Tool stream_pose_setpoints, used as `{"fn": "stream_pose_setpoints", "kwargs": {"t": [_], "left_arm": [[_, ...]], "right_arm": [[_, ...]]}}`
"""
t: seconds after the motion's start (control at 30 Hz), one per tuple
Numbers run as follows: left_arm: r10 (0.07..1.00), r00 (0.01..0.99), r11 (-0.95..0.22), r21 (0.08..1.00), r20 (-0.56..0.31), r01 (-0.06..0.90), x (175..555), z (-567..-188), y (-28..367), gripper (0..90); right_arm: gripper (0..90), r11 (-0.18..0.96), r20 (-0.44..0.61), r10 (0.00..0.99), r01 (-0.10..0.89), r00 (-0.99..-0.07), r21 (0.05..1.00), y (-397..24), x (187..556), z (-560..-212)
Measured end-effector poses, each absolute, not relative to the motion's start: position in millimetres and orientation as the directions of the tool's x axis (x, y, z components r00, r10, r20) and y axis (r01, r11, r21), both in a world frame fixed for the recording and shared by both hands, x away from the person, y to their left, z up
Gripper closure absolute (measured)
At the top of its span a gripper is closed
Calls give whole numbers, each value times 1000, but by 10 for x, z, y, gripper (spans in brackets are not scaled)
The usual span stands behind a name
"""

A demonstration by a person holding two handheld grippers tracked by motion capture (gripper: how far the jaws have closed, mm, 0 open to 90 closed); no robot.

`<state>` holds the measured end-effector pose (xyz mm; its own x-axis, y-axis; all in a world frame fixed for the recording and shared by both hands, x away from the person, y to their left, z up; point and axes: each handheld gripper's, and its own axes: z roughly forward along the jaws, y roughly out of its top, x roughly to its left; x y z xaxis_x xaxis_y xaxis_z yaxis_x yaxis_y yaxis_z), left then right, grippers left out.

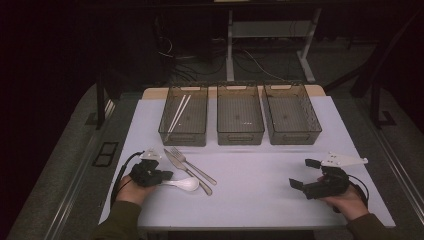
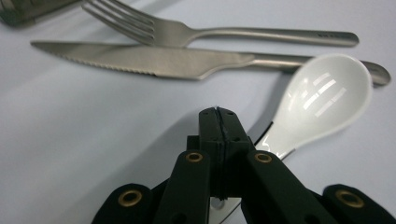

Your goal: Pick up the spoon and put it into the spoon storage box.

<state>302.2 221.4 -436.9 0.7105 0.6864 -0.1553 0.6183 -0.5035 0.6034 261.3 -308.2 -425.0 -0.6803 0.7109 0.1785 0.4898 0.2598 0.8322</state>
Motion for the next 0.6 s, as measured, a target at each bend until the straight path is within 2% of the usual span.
{"fn": "stream_pose_setpoints", "kwargs": {"t": [0.2,0.37,0.6], "left_arm": [[696,698,-467,632,-168,618,3006,-4368,2279,862],[657,734,-440,706,-168,555,2992,-4275,2244,726],[591,785,-444,738,-186,508,2944,-4226,2052,540]], "right_arm": [[8,264,177,707,488,-685,832,-3074,2618,-4253],[8,265,177,707,489,-684,831,-3074,2620,-4256],[8,269,175,707,489,-685,830,-3063,2617,-4259]]}}
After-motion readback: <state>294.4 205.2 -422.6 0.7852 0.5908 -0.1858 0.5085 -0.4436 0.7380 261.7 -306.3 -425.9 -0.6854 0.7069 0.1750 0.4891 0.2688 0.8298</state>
